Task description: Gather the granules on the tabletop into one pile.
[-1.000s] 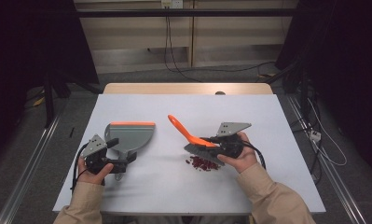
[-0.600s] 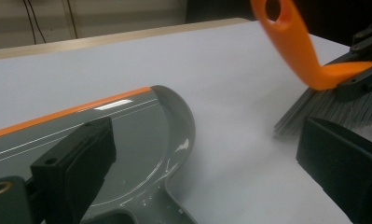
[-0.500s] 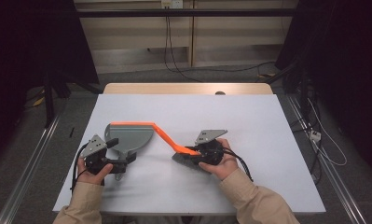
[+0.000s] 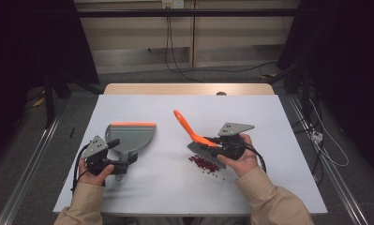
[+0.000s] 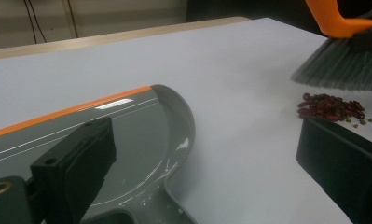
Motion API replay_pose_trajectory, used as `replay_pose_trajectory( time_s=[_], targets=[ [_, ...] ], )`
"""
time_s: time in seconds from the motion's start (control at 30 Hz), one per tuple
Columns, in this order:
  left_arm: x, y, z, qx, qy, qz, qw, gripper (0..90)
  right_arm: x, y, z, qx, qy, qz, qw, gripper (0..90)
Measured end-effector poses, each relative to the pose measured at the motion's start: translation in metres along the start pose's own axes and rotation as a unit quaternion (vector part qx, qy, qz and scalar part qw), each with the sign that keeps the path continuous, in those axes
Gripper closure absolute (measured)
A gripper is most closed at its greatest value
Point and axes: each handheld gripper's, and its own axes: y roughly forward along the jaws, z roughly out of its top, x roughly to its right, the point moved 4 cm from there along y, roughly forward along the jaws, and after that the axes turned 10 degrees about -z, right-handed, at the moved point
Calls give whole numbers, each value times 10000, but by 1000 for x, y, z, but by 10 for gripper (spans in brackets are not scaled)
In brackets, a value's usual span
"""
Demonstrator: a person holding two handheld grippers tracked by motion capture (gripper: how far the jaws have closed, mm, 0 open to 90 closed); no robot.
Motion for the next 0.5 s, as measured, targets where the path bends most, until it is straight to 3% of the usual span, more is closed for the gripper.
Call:
replay_pose_trajectory(
  time_s=[0.1, 0.17, 0.3, 0.4, 0.5],
  targets=[
    [0, 0, 0, -21, 14, -14, 10000, 45, 13, -2, -3, 56, 117, -114, 9999, 711],
    [0, 0, 0, -19, 16, -16, 10000, 45, 12, -3, -5, 94, 55, 59, 9999, 711],
    [0, 0, 0, -12, -5, -15, 10000, 45, -6, -10, -14, 111, -173, 499, 9985, 711],
    [1, 1, 0, -21, 8, -23, 10000, 45, -19, -15, -25, 162, -232, 896, 9956, 711],
    [1, 1, 0, -22, 1, -28, 10000, 45, -24, -14, -37, 73, -364, 1094, 9933, 711]
  ],
)
